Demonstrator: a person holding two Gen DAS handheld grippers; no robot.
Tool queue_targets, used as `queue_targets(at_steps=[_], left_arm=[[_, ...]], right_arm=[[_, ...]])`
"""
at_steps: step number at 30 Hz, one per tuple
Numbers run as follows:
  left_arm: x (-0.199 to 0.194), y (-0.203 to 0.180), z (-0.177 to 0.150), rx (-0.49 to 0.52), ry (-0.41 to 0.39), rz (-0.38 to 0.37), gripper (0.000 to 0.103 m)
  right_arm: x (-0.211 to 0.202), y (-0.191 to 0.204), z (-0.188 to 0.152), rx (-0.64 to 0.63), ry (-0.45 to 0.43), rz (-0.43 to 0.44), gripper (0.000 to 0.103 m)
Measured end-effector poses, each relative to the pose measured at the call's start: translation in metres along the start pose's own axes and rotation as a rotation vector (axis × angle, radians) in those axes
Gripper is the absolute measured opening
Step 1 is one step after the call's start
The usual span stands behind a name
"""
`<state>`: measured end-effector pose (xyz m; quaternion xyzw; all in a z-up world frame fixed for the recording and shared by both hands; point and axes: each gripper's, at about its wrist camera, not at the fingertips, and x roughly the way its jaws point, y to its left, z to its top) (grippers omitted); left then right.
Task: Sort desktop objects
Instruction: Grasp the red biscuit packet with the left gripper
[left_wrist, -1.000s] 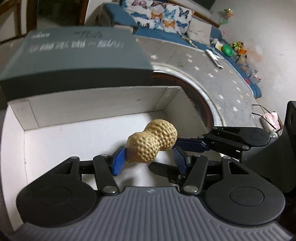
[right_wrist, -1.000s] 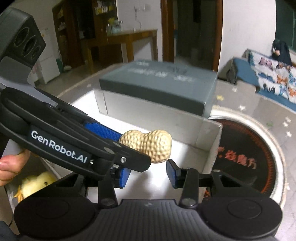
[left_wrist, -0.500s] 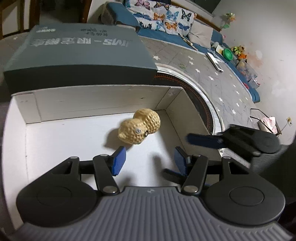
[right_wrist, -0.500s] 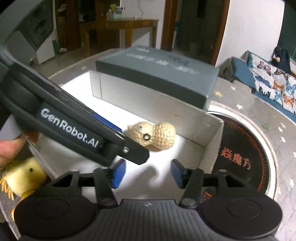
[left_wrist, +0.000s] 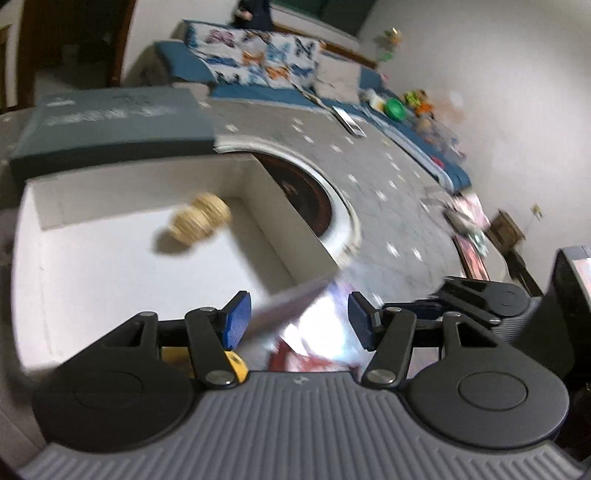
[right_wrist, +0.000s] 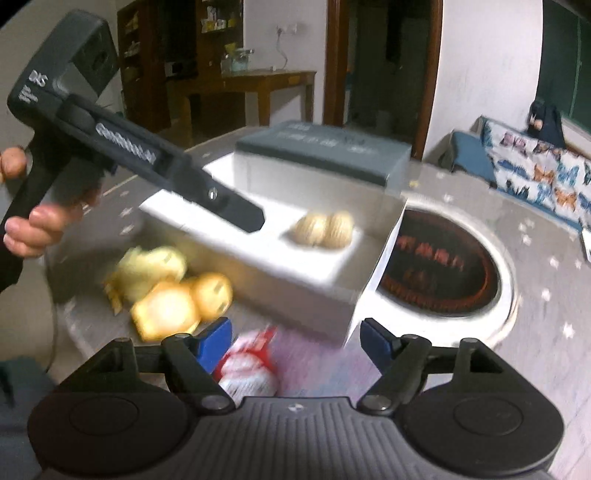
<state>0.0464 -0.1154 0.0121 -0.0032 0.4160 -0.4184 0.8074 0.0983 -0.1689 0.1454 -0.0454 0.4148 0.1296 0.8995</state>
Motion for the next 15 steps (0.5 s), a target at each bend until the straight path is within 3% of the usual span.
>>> queue_targets(at_steps=[5,15], left_arm=[[0.033,-0.014,-0.015,0.016,0.09,0.022,0.059],[0.067,-0.017,-0.029,0.057,0.153,0.121,0.059]], right_arm=[[0.008,0.014,-0.022,-0.009,0.058,0.017,0.076],[0.029,0.014,-0.042,0.022,0.099,0.029,0.068]])
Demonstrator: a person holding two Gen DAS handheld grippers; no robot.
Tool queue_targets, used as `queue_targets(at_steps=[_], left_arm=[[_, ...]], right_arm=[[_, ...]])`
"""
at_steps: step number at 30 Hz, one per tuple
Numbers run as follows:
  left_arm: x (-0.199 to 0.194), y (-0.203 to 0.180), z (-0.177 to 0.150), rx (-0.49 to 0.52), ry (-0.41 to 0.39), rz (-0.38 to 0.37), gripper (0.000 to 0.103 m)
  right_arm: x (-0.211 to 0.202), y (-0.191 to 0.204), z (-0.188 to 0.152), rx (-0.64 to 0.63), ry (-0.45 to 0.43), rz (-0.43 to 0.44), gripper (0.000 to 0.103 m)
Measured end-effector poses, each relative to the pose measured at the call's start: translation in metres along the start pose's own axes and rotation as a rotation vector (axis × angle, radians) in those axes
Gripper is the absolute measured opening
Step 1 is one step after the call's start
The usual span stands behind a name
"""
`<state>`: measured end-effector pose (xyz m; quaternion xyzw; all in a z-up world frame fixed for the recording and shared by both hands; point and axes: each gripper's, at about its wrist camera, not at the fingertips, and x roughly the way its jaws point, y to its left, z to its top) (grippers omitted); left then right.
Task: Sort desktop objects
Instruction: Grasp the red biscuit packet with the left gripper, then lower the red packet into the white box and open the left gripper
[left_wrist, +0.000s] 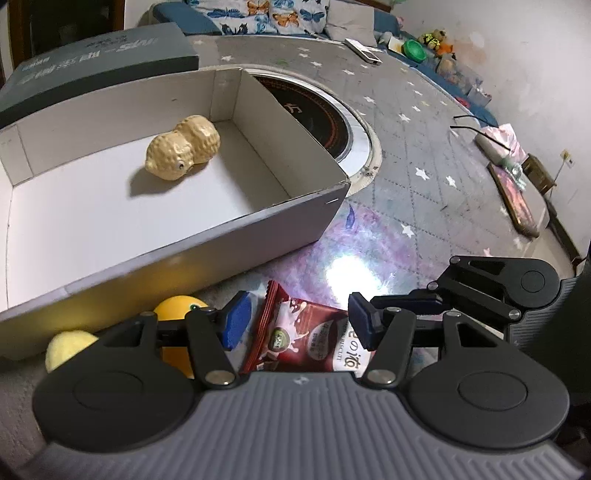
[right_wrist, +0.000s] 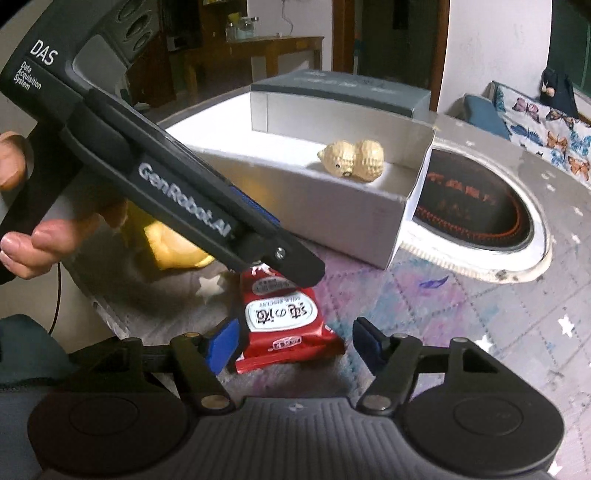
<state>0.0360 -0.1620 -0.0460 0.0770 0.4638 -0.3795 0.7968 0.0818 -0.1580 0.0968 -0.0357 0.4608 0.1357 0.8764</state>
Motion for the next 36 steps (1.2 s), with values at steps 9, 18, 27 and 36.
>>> queue_targets(at_steps=[9,18,27,36], left_arm=[[0.008,-0.01,-0.001,0.022,0.024,-0.024,0.059],[0.006,-0.006,0.001,-0.025,0.026,-0.09,0.059],[-0.058,-0.005,0.029,-0.029,-0.159,-0.12,0.059],[-0.054,0.054,0.08,-0.123,-0.224,-0.037,0.059]], right_arm=[[0.004,-0.002,-0.004,0.004,0.007,-0.006,0.061],[0.001,-0.001,-0.006,0.008,0.0,-0.025,0.058],[-0.036,0.006,0.02,-0.059,-0.086,-0.055,0.057],[-0.016,-0.003,0.099,-0.181,-0.171,-0.058,0.056]])
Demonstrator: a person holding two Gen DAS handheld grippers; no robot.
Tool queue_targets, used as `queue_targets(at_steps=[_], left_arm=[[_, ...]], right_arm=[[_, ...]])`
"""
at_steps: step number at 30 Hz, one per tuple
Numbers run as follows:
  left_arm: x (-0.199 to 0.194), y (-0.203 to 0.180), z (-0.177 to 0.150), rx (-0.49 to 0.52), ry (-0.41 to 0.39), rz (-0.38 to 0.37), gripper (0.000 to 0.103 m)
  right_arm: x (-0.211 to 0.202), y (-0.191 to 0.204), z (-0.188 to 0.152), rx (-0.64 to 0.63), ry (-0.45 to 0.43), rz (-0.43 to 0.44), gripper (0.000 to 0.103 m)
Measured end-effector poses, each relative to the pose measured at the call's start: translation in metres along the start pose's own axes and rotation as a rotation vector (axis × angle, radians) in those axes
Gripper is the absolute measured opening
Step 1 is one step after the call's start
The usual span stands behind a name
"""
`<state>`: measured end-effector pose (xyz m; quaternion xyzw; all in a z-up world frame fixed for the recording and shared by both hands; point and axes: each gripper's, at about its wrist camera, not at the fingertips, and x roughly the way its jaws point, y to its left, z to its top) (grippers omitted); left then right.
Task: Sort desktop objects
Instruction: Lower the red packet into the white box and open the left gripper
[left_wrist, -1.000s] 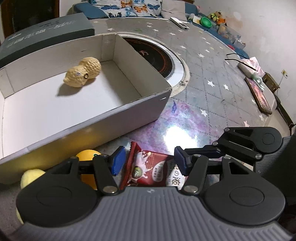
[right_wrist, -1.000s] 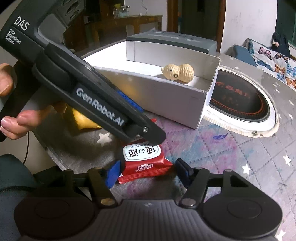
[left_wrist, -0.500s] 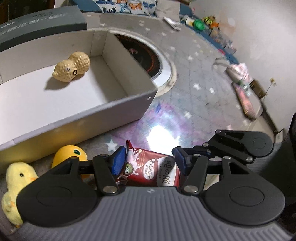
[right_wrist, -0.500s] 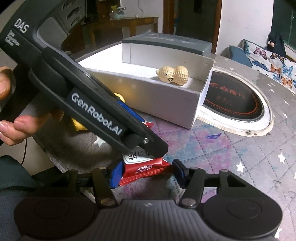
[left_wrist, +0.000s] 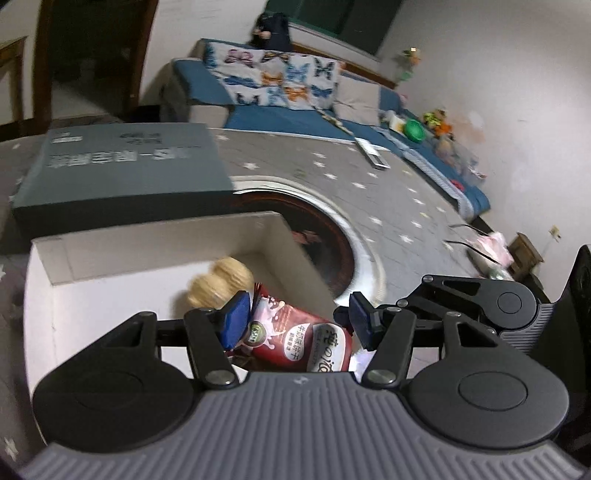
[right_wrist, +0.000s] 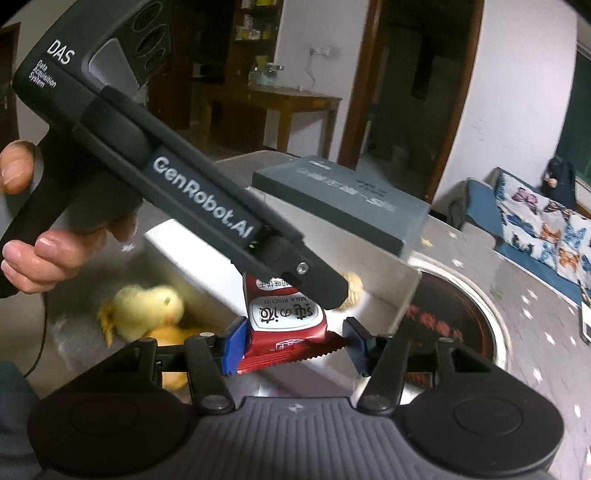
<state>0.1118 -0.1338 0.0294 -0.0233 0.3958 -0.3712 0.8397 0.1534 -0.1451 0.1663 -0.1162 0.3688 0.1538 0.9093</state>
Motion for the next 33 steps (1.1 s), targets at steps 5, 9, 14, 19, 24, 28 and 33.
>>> queue_targets(at_steps=[5,9,14,19,24,28,33], left_arm=[[0.03,0.034,0.01,-0.063,0.048,0.022,0.059],[0.046,0.051,0.007,-0.094,0.077,0.03,0.059],[0.054,0.059,0.002,-0.103,0.089,0.039,0.059],[0.046,0.058,0.0,-0.1,0.075,0.062,0.059],[0.02,0.053,-0.002,-0.096,0.035,0.066,0.06],[-0.015,0.043,-0.012,-0.071,-0.007,0.06,0.06],[-0.056,0.027,-0.042,-0.029,-0.027,0.051,0.06]], right_arm=[[0.052,-0.021,0.02,0.028,0.068,0.071,0.056],[0.085,-0.033,0.021,0.064,0.135,0.113,0.056],[0.107,-0.038,0.015,0.078,0.19,0.123,0.057],[0.11,-0.039,0.011,0.08,0.206,0.115,0.059],[0.097,-0.037,0.011,0.076,0.173,0.103,0.062],[0.076,-0.034,0.013,0.073,0.123,0.084,0.063],[0.029,-0.018,0.005,0.057,0.046,0.103,0.075]])
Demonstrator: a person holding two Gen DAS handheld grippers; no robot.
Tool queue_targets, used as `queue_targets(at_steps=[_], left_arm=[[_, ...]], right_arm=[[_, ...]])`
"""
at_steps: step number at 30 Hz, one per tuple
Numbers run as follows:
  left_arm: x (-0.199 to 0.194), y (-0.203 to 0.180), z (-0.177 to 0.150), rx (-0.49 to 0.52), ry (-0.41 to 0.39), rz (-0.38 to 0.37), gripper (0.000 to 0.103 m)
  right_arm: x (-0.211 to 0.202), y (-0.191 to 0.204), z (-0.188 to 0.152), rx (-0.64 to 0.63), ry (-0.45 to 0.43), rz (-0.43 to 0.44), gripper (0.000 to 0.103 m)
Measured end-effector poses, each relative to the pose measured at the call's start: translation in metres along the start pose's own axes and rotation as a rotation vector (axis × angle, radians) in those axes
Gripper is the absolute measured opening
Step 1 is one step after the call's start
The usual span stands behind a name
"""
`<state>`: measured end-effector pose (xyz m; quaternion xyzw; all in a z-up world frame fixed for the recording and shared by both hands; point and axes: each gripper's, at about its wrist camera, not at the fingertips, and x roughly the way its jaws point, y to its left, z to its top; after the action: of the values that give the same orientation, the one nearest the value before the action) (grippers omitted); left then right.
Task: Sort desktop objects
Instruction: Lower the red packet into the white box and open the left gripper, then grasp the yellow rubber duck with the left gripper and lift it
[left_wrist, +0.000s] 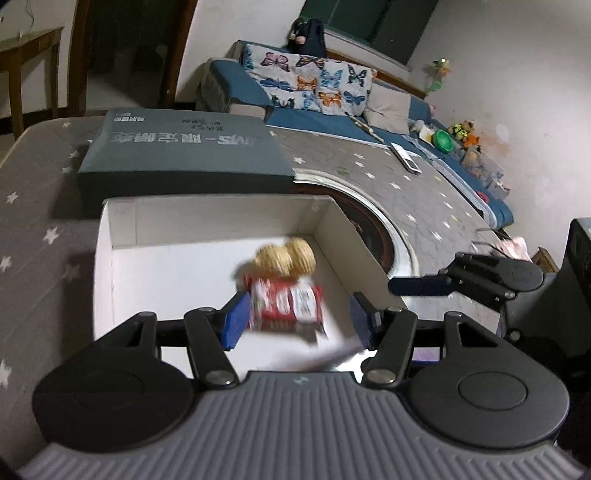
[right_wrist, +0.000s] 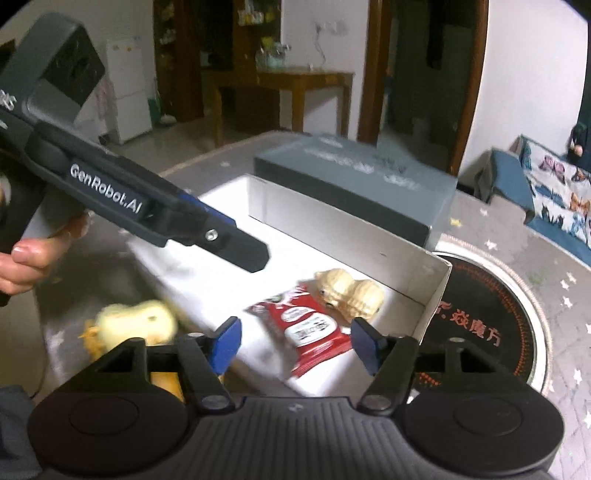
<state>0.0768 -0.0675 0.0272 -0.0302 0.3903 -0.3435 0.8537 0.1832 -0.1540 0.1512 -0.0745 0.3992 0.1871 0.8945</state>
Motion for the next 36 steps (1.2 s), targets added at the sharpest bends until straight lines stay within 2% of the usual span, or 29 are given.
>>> queue_targets(at_steps=[1,4,6,10,14,18,23,27,30,36], left_arm=[[-0.006,-0.003,-0.007,0.007,0.003,-0.007,0.06],[-0.014,-0.009,-0.028,0.025,0.028,-0.006,0.06],[-0.017,-0.012,-0.039,0.02,0.039,0.003,0.06],[-0.028,-0.011,-0.059,-0.021,0.054,0.009,0.06],[-0.039,-0.01,-0.076,-0.066,0.07,0.027,0.06],[-0.039,-0.007,-0.086,-0.095,0.091,0.026,0.06],[-0.025,-0.004,-0.089,-0.112,0.128,0.032,0.06],[-0.015,-0.002,-0.087,-0.117,0.15,0.029,0.06],[-0.009,-0.001,-0.085,-0.123,0.168,0.02,0.06],[0.005,-0.005,-0.08,-0.114,0.198,-0.001,0.06]], right_arm=[[-0.009,0.006,-0.005,-0.006,-0.012,0.01,0.079],[-0.023,0.026,-0.019,-0.038,-0.013,0.054,0.08],[-0.025,0.04,-0.029,-0.061,-0.003,0.089,0.086],[-0.011,0.059,-0.043,-0.115,0.008,0.134,0.088],[0.008,0.061,-0.046,-0.112,0.025,0.189,0.089],[0.027,0.061,-0.046,-0.122,0.029,0.215,0.101],[0.045,0.064,-0.046,-0.126,0.033,0.242,0.101],[0.053,0.065,-0.048,-0.132,0.032,0.23,0.099],[0.055,0.065,-0.051,-0.129,0.029,0.225,0.096],[0.052,0.066,-0.054,-0.119,0.023,0.218,0.095]])
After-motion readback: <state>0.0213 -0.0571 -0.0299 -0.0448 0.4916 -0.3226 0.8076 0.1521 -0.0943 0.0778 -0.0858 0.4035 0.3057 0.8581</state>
